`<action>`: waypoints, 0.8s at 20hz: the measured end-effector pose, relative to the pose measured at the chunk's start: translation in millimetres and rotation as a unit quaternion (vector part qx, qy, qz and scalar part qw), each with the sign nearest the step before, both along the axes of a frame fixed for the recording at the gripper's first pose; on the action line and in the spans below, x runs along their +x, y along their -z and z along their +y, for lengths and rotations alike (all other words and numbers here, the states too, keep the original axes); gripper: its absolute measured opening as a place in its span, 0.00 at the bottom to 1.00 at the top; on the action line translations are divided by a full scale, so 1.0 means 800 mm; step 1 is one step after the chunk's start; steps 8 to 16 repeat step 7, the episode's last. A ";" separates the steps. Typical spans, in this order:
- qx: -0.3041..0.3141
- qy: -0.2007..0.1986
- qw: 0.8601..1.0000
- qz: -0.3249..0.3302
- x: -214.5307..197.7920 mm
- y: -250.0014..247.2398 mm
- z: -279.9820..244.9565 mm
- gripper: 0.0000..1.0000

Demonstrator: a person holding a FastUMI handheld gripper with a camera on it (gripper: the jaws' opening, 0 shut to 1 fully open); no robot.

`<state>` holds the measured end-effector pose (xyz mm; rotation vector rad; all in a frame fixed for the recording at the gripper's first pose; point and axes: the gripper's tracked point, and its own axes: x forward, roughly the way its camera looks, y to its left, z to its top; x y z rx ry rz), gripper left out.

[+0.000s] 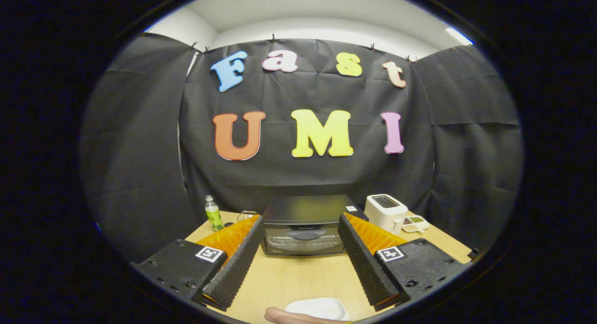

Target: Open the toaster oven, put the food inside, and close the toaster oven door.

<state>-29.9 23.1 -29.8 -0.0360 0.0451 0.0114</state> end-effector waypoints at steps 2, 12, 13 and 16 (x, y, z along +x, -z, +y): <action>-0.017 0.031 0.999 -0.004 -0.017 0.017 -0.025 1.00; -0.050 -0.006 0.999 -0.014 -0.062 0.003 -0.006 1.00; -0.050 -0.006 0.999 -0.014 -0.062 0.003 -0.006 1.00; -0.050 -0.006 0.999 -0.014 -0.062 0.003 -0.006 1.00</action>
